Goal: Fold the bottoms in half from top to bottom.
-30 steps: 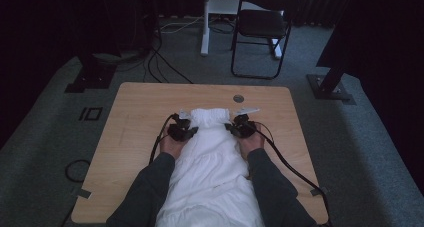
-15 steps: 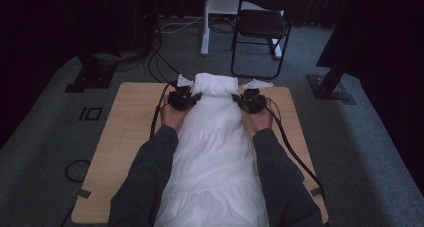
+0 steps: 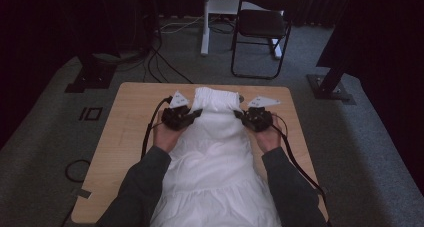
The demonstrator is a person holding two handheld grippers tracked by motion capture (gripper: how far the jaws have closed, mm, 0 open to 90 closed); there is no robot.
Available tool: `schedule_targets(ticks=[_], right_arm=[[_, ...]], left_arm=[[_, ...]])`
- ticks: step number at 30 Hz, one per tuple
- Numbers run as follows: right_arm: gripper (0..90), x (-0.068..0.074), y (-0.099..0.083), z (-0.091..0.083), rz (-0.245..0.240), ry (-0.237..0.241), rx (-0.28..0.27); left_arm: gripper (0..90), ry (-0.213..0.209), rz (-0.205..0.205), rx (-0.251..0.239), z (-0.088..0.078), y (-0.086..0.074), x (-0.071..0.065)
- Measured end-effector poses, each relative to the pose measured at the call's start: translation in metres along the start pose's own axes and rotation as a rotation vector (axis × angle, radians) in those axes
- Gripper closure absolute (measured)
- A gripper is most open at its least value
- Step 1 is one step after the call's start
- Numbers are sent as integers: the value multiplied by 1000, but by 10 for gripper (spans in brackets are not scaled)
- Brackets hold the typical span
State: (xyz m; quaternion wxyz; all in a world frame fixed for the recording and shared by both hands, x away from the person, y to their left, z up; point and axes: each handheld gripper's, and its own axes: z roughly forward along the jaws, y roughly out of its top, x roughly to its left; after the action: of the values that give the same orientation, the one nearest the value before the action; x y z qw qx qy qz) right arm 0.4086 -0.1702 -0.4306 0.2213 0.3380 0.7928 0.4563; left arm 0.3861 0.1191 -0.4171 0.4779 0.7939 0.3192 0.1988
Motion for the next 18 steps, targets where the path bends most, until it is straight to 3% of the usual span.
schedule_targets(ticks=[2, 3, 4, 5, 6, 8, 11, 12, 13, 14, 16, 18], right_arm=[[853, 22, -17, -17, -31, 36, 16], [853, 22, -17, -17, -31, 36, 16], [852, 37, -29, -26, -49, 51, 23], [852, 37, -29, -26, -49, 51, 23], [851, 52, -44, -33, -61, 73, 43], [851, 58, -52, -36, -71, 74, 49], [850, 71, -72, -37, -52, 91, 71], [849, 82, -89, -32, -69, 91, 118], [849, 82, -89, -32, -69, 91, 118], [849, 84, -95, -30, -72, 93, 133], [846, 92, -111, -22, -62, 113, 187], [845, 95, -122, -14, -62, 132, 227]], left_arm=[[820, -11, 6, 7, -12, -12, -11], [820, -24, 1, 13, -17, -19, -16], [816, -28, 24, 41, -26, -33, -27], [815, -28, 24, 41, -26, -33, -27], [810, -45, 19, 58, -30, -44, -33], [808, -73, -14, 96, -34, -68, -43], [805, -103, -62, 171, -30, -98, -56], [804, -108, -62, 224, -26, -114, -64], [801, -108, -62, 224, -26, -114, -64], [801, -105, -64, 260, -23, -125, -68], [798, -121, -99, 331, -16, -139, -66], [797, -129, -135, 360, -7, -150, -60]])
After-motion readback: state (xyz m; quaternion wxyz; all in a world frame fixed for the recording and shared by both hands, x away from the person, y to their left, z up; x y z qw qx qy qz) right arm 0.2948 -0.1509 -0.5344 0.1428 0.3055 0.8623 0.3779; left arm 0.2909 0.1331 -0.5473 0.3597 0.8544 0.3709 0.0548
